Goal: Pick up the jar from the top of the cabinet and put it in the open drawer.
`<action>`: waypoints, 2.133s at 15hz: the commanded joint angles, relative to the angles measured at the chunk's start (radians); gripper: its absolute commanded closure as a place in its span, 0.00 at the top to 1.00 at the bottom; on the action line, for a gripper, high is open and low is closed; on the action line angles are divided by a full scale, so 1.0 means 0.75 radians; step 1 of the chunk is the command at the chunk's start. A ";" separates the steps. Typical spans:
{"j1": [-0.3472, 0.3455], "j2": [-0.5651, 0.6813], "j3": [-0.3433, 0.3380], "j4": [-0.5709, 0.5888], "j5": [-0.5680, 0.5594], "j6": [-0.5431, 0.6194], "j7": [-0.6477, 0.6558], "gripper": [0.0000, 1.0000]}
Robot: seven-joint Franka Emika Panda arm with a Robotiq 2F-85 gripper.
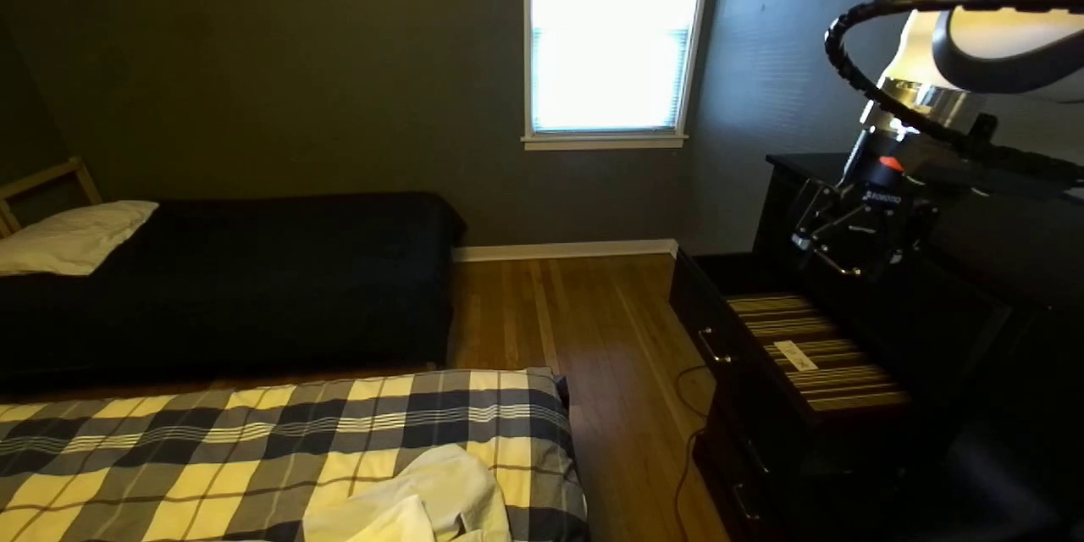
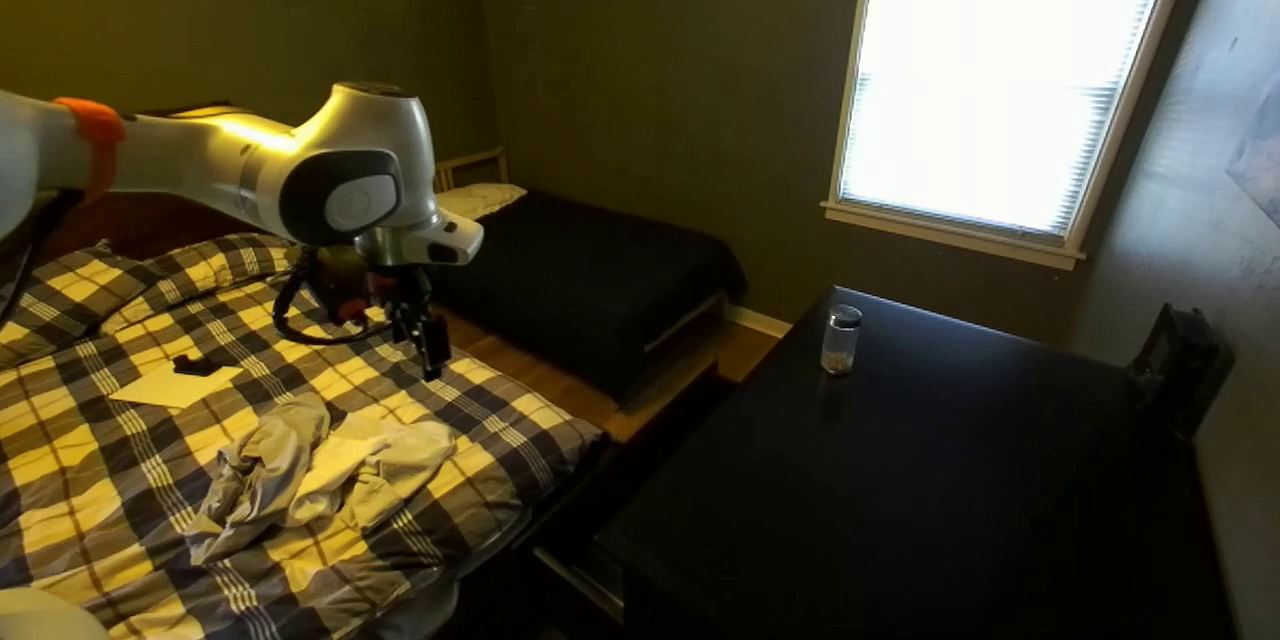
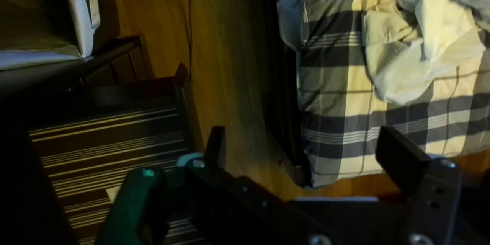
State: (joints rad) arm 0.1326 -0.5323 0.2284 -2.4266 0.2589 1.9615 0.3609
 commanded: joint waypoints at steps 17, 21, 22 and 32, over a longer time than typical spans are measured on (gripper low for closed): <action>-0.252 0.927 -0.263 1.124 -0.675 0.142 0.851 1.00; -0.226 1.092 -0.370 1.301 -0.763 0.166 0.923 1.00; -0.220 1.128 -0.394 1.334 -0.779 0.176 0.934 1.00; -0.204 1.362 -0.556 1.571 -0.794 0.147 0.993 1.00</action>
State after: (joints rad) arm -0.0358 0.4377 -0.1604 -1.3155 -0.3365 2.0988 1.0758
